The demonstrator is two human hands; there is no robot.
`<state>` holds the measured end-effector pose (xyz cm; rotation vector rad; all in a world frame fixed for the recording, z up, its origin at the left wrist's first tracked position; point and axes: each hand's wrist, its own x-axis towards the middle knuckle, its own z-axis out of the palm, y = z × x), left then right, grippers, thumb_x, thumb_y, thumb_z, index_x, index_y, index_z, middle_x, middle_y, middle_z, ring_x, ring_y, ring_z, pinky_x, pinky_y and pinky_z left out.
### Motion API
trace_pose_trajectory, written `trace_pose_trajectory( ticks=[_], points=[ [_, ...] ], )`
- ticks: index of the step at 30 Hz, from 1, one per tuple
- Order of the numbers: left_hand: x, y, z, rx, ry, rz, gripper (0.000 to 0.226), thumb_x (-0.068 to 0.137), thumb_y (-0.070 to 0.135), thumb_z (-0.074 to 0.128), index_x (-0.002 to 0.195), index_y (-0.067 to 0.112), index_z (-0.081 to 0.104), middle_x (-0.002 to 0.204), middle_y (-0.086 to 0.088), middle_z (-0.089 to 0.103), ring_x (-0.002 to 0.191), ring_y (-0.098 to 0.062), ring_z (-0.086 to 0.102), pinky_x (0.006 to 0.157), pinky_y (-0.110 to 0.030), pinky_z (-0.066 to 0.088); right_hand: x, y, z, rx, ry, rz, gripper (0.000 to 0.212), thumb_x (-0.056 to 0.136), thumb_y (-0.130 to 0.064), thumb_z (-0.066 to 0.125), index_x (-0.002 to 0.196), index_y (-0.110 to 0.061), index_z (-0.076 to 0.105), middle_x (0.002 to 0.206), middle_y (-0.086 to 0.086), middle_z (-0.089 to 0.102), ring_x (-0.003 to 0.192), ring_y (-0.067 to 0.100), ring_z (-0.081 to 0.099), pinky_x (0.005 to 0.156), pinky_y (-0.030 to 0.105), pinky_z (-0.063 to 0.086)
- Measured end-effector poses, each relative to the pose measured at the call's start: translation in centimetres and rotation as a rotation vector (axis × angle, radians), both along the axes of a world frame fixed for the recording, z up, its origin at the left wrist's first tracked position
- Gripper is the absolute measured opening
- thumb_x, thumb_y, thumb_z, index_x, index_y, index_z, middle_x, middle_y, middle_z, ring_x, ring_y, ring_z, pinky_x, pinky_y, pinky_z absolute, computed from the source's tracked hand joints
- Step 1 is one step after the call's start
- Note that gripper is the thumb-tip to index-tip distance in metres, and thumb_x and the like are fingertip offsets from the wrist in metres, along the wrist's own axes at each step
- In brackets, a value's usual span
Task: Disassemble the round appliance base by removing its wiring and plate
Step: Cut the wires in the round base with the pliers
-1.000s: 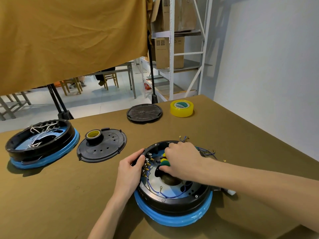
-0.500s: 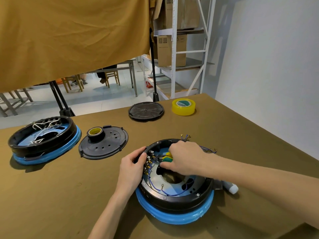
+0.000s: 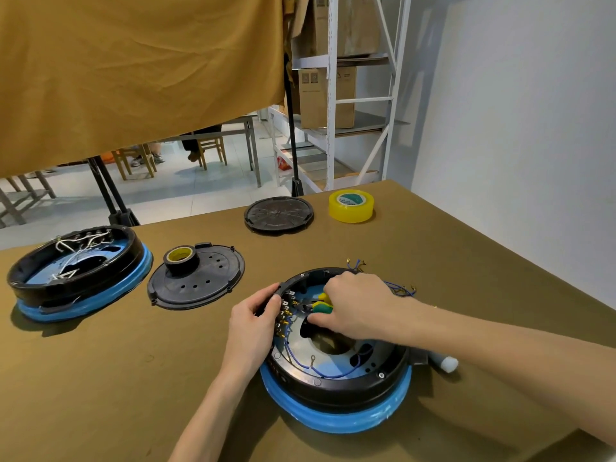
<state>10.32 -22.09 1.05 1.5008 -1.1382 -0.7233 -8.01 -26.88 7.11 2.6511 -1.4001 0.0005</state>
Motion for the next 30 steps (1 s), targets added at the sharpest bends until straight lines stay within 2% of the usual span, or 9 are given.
trace_pose_trajectory(
  ticks=[2,6,9,12,15,19,21,25,30],
  points=[
    [0.0,0.0,0.1,-0.002,-0.001,0.001,0.032,0.104,0.023,0.058,0.135,0.025,0.067,0.116,0.018,0.066,0.115,0.000,0.061,0.097,-0.027,0.052,0.3,0.3,-0.1,-0.102,0.006,0.026,0.057,0.094,-0.067,0.051,0.109,-0.013,0.061,0.107,0.008,0.063,0.096,0.030,0.062,0.069,0.036,0.039],
    [0.1,0.0,0.1,0.006,0.005,0.007,0.032,0.104,0.024,0.058,0.135,0.025,0.067,0.116,0.017,0.066,0.112,0.004,0.060,0.101,-0.033,0.053,0.0,0.1,0.0,0.006,-0.033,-0.006,0.056,0.091,-0.071,0.053,0.105,-0.017,0.060,0.104,0.006,0.063,0.088,0.027,0.060,0.068,0.034,0.041],
    [0.1,0.1,0.0,-0.002,0.002,0.002,0.032,0.104,0.024,0.058,0.135,0.026,0.067,0.116,0.018,0.066,0.111,0.006,0.059,0.098,-0.028,0.052,0.4,0.5,-0.2,-0.064,-0.016,-0.001,0.056,0.093,-0.068,0.052,0.109,-0.015,0.061,0.108,0.008,0.064,0.097,0.031,0.063,0.070,0.037,0.040],
    [0.1,-0.1,0.0,-0.002,0.001,0.000,0.031,0.103,0.024,0.059,0.133,0.026,0.067,0.119,0.015,0.068,0.109,0.009,0.058,0.091,-0.020,0.050,0.2,0.4,-0.2,0.021,-0.059,-0.047,0.053,0.091,-0.071,0.052,0.098,-0.019,0.057,0.104,0.006,0.064,0.093,0.029,0.065,0.067,0.035,0.040],
    [0.1,-0.2,0.0,-0.005,0.000,0.003,0.031,0.103,0.024,0.059,0.132,0.026,0.068,0.119,0.015,0.068,0.109,0.009,0.059,0.086,-0.016,0.048,0.4,0.8,-0.2,-0.024,-0.042,-0.034,0.057,0.094,-0.069,0.050,0.110,-0.015,0.062,0.108,0.006,0.063,0.097,0.030,0.064,0.069,0.036,0.039],
    [0.0,-0.1,0.0,-0.005,0.004,0.007,0.031,0.103,0.024,0.059,0.133,0.025,0.068,0.122,0.012,0.068,0.113,0.001,0.061,0.097,-0.027,0.051,0.3,1.1,-0.7,-0.021,-0.039,-0.041,0.060,0.095,-0.068,0.049,0.117,-0.014,0.061,0.114,0.008,0.063,0.103,0.031,0.063,0.071,0.037,0.038],
    [0.0,-0.2,0.1,-0.005,0.003,0.009,0.031,0.103,0.024,0.059,0.133,0.025,0.068,0.123,0.012,0.068,0.112,0.002,0.060,0.094,-0.025,0.051,0.3,1.1,-0.4,-0.004,-0.055,-0.057,0.059,0.095,-0.068,0.049,0.116,-0.014,0.061,0.113,0.008,0.063,0.102,0.031,0.063,0.071,0.037,0.038],
    [0.0,-0.2,-0.1,0.004,-0.002,0.002,0.030,0.103,0.024,0.059,0.132,0.027,0.068,0.110,0.027,0.064,0.097,0.021,0.057,0.074,-0.003,0.044,0.4,1.3,-0.2,0.006,-0.050,-0.058,0.053,0.095,-0.068,0.050,0.107,-0.017,0.059,0.111,0.008,0.063,0.094,0.029,0.062,0.070,0.036,0.038],
    [0.1,-0.3,-0.3,0.002,-0.021,-0.001,0.032,0.103,0.024,0.058,0.134,0.027,0.066,0.121,0.017,0.066,0.102,0.018,0.054,0.078,-0.006,0.042,0.4,1.0,0.3,0.074,-0.057,-0.081,0.049,0.093,-0.069,0.052,0.096,-0.020,0.052,0.103,0.006,0.061,0.088,0.027,0.059,0.070,0.036,0.038]
  ],
)
